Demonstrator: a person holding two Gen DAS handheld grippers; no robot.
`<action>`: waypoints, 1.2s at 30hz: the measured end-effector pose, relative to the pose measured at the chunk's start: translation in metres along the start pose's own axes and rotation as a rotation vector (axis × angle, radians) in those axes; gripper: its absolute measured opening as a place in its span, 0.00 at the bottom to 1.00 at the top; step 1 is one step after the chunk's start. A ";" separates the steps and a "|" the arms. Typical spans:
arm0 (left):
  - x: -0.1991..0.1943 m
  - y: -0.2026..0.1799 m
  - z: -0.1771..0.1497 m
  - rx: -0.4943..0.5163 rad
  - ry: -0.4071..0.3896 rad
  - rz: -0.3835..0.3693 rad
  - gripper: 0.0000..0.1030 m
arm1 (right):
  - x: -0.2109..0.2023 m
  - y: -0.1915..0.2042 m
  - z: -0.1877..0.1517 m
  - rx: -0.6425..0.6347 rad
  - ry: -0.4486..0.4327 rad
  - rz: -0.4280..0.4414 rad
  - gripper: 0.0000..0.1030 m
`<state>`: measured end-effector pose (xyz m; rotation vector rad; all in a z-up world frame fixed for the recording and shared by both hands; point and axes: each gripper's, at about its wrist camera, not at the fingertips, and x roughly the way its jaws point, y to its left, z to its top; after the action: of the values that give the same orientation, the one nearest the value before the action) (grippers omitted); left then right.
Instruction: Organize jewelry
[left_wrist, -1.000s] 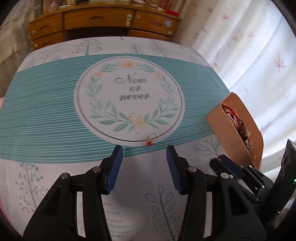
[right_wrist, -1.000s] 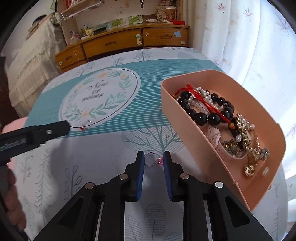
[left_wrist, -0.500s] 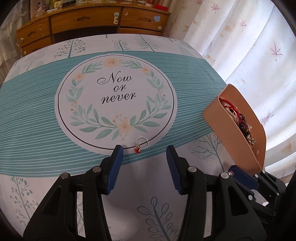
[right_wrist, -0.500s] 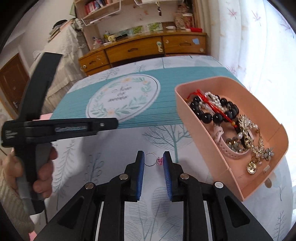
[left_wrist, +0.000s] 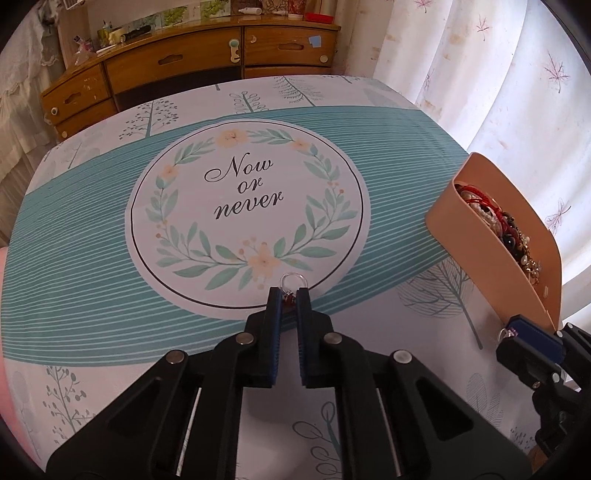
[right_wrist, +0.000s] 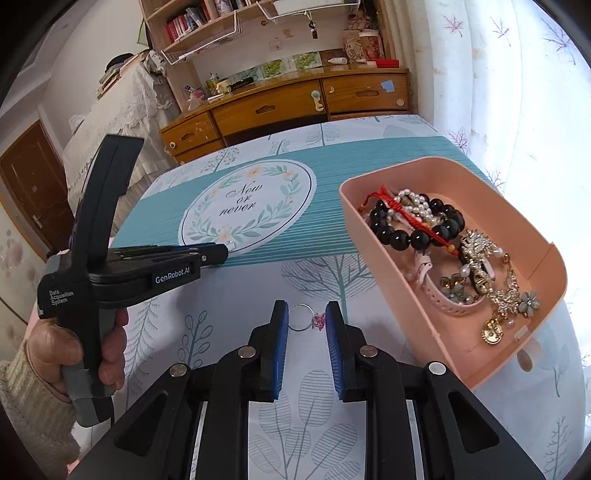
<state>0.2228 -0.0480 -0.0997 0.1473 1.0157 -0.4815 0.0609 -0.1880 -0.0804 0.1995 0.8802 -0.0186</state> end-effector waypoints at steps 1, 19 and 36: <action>-0.001 -0.001 -0.001 -0.003 0.002 -0.009 0.05 | -0.003 -0.001 0.000 0.001 -0.006 0.002 0.20; -0.094 -0.137 0.031 0.088 -0.168 -0.250 0.05 | -0.098 -0.080 0.039 0.150 -0.234 -0.077 0.20; -0.086 -0.174 0.010 0.109 -0.085 -0.188 0.51 | -0.128 -0.113 0.045 0.189 -0.219 -0.046 0.37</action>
<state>0.1144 -0.1784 -0.0046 0.1284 0.9248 -0.7091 0.0029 -0.3151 0.0272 0.3474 0.6641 -0.1647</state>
